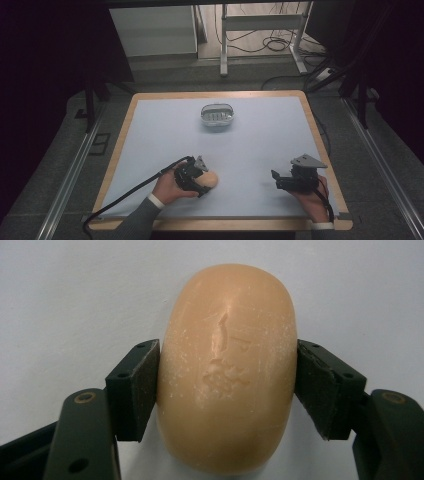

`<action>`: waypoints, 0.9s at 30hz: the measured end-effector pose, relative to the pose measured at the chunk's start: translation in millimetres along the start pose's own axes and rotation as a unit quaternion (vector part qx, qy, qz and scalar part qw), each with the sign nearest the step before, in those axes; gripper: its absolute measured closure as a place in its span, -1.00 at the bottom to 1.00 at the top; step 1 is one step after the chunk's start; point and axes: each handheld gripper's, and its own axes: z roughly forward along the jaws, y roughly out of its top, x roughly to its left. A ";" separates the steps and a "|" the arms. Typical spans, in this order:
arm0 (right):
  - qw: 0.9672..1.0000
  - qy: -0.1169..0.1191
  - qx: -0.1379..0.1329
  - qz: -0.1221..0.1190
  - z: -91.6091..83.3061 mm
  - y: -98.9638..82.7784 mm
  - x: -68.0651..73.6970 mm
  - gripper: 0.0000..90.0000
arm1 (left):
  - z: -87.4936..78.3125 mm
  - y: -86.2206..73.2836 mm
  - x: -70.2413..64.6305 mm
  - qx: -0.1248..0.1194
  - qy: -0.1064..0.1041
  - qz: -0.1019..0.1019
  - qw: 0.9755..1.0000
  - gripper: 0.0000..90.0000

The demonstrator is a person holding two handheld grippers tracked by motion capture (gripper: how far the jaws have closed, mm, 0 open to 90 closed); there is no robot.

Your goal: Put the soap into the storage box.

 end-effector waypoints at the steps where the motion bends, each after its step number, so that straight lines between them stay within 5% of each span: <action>1: 1.000 0.000 0.000 0.000 0.0 0.0 -0.1 -0.81 | -0.5 0.0 0.3 -0.001 0.000 0.000 1.000 -0.31; 27: 1.000 -0.003 0.000 0.000 -1.0 -0.4 -0.9 -0.81 | -24.5 7.6 9.2 -0.022 0.018 0.000 1.000 -0.27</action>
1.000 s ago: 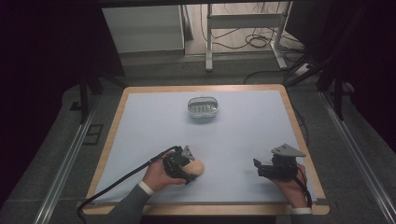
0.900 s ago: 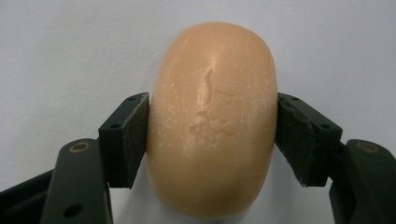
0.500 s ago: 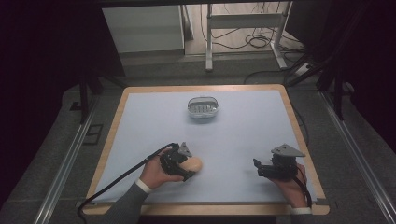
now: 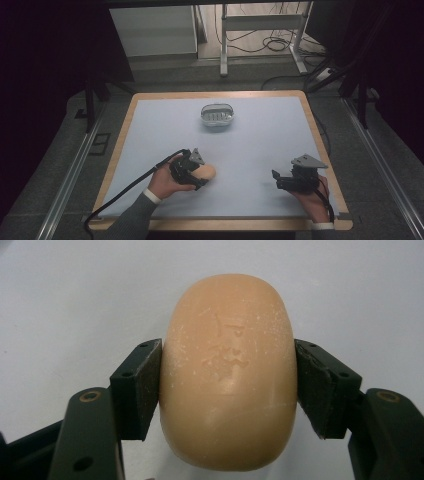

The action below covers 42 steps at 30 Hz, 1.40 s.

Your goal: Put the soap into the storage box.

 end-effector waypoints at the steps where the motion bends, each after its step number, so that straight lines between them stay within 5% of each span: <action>1: 1.000 0.000 0.000 0.000 0.0 0.0 0.0 -0.81 | 0.0 0.0 0.0 0.000 0.000 0.000 1.000 -0.27; 34: 1.000 -0.006 0.002 -0.003 0.5 -0.7 -0.6 -0.81 | -29.2 2.8 24.5 -0.036 0.019 -0.026 0.999 -0.27; 42: 1.000 -0.007 0.004 -0.003 1.2 -1.2 -0.7 -0.81 | -36.8 11.9 28.6 -0.032 0.031 -0.013 0.999 -0.27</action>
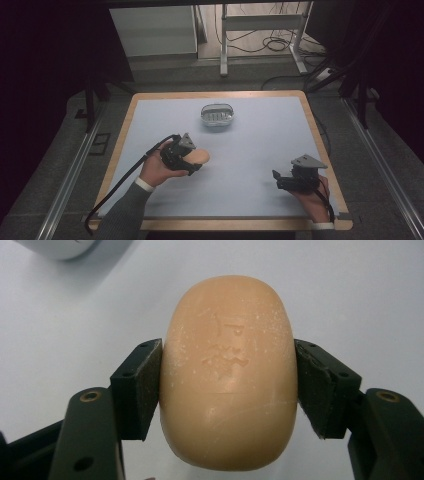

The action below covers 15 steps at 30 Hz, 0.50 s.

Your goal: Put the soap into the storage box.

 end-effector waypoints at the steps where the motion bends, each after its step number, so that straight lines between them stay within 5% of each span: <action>1: 1.000 0.000 0.000 0.000 -0.3 0.1 -0.1 -0.81 | -0.3 0.9 1.1 -0.002 -0.001 -0.001 1.000 -0.26; 15: 1.000 -0.001 0.000 0.002 -0.7 -0.2 -0.9 -0.81 | -4.0 10.1 8.2 -0.005 0.008 0.004 1.000 -0.26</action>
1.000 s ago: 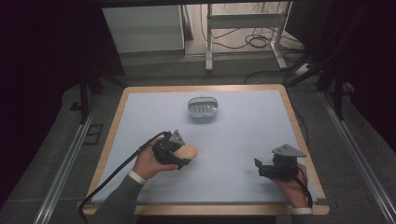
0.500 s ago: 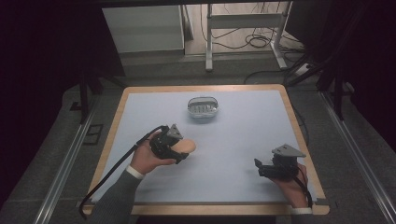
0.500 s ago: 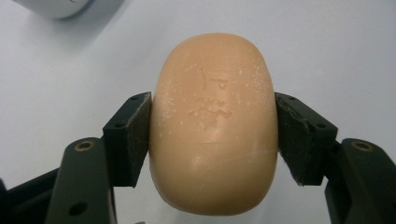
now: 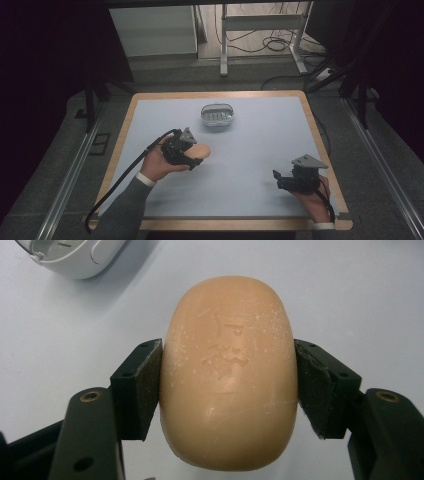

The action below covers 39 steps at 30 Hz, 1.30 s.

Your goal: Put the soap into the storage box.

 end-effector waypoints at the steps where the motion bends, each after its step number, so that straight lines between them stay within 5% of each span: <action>1: 1.000 0.000 0.000 0.000 0.0 0.0 0.0 -0.81 | 0.2 -0.1 1.1 0.001 0.002 -0.001 1.000 -0.26; 14: 1.000 0.001 0.002 0.000 0.7 -0.3 0.1 -0.81 | 0.5 1.0 15.9 -0.003 0.000 -0.017 1.000 -0.26; 39: 1.000 -0.002 0.002 0.001 1.2 -1.6 -2.3 -0.81 | -1.4 21.2 26.1 0.000 0.017 -0.004 1.000 -0.26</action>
